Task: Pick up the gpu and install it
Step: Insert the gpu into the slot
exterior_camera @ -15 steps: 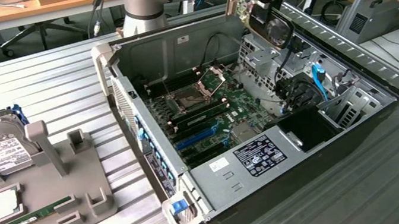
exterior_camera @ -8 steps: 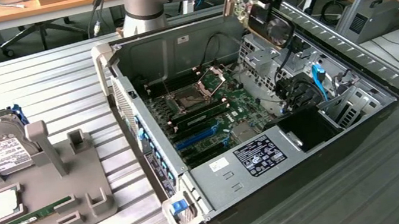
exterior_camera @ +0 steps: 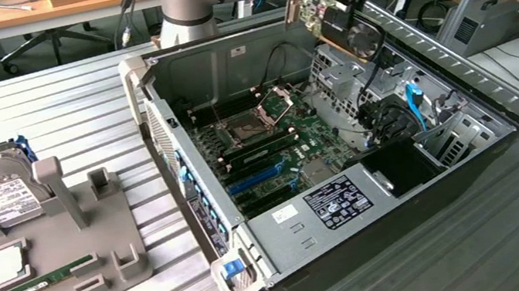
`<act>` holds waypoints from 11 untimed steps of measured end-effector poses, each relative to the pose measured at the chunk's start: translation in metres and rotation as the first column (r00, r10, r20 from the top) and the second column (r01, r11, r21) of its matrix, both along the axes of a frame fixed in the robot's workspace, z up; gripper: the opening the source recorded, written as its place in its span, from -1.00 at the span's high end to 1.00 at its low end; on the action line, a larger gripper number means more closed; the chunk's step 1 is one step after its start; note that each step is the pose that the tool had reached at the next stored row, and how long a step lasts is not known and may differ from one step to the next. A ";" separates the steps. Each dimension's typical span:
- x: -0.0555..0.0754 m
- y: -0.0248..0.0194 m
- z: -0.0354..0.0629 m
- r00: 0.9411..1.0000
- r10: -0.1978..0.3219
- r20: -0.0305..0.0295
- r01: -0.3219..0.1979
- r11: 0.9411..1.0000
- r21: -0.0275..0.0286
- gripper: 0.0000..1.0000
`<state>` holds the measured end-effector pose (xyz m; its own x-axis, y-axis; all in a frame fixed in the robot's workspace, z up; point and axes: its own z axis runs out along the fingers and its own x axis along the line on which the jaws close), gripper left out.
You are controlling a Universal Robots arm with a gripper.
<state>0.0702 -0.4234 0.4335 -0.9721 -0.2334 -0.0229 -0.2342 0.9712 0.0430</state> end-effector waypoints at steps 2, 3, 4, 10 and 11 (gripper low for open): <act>0.000 0.0001 0.0000 1.000 0.022 0.000 -0.022 1.000 -0.001 0.47; 0.000 0.0002 0.0000 0.999 0.036 0.000 -0.036 0.999 -0.001 0.47; 0.000 0.0002 0.0000 0.999 0.050 0.000 -0.050 0.999 -0.001 0.47; 0.000 0.0006 0.0000 0.991 0.137 0.000 -0.137 0.991 -0.003 0.47; 0.000 0.0006 0.0000 0.988 0.151 0.000 -0.151 0.988 -0.003 0.47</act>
<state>0.0702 -0.4227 0.4336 -0.9256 -0.3780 -0.0219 -0.3786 0.9247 0.0399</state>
